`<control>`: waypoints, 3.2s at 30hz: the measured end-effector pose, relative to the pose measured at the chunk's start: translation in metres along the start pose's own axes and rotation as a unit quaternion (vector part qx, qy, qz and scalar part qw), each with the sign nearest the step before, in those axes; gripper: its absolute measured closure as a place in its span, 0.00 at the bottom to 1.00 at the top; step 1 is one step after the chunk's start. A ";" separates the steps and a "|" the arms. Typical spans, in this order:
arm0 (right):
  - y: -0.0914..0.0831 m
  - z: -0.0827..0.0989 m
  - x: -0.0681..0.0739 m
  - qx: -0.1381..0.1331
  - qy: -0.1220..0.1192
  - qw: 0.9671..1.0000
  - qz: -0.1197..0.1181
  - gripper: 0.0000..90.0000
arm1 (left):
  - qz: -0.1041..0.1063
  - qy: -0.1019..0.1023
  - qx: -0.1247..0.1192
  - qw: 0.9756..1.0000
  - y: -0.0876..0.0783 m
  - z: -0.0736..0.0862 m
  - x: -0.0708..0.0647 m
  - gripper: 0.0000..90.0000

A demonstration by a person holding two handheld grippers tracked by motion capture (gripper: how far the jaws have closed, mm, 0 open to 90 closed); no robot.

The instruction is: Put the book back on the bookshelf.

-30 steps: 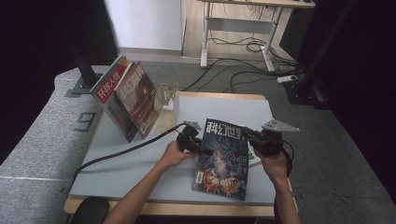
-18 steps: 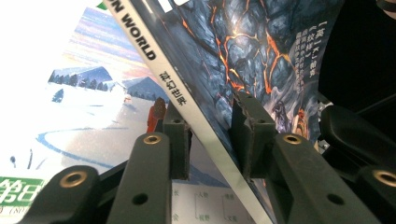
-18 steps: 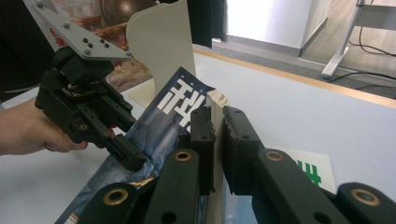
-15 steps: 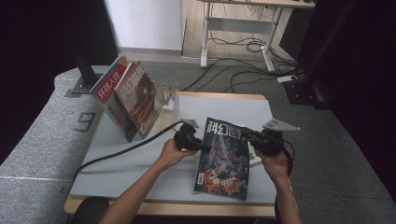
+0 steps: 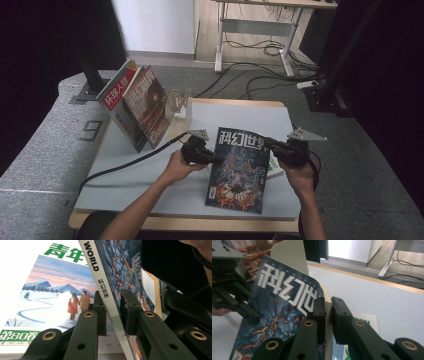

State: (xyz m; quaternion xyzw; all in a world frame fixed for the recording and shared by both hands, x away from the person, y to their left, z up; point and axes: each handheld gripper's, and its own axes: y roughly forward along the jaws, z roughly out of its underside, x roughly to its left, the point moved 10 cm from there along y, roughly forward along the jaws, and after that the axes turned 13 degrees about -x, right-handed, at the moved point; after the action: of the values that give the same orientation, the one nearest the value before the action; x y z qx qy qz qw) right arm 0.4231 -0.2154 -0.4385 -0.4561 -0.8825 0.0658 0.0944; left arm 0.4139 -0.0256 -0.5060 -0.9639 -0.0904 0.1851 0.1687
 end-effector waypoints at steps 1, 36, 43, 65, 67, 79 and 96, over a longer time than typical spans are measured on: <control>-0.001 0.000 -0.001 -0.001 0.005 1.000 -0.002 0.88 | 0.003 0.003 -0.002 1.000 -0.002 0.000 -0.003 0.85; 0.018 0.055 0.020 0.072 0.048 0.989 -0.121 0.66 | 0.018 0.060 0.010 0.998 -0.031 0.002 -0.028 0.86; 0.007 0.047 0.021 0.048 0.029 0.991 -0.124 0.80 | 0.005 0.053 0.006 0.999 -0.027 -0.007 -0.020 0.84; 0.007 0.026 0.035 0.028 -0.012 0.992 -0.120 0.86 | -0.031 0.017 -0.019 0.999 -0.031 -0.031 -0.013 0.88; 0.006 0.025 0.036 0.029 -0.012 0.993 -0.118 0.85 | -0.032 0.021 -0.018 0.999 -0.032 -0.031 -0.014 0.88; 0.007 0.027 0.034 0.036 -0.004 0.994 -0.100 0.69 | -0.029 0.029 -0.037 0.998 -0.045 -0.040 -0.028 0.92; -0.006 0.060 -0.003 0.054 0.014 0.998 -0.041 0.40 | -0.061 0.024 -0.049 0.997 -0.075 -0.056 -0.028 0.92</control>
State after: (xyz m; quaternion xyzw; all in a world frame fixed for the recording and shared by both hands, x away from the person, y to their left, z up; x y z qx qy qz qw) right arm 0.4069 -0.2231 -0.4962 -0.4144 -0.8942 0.1033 0.1342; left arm 0.4014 0.0205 -0.4209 -0.9678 -0.1543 0.1466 0.1342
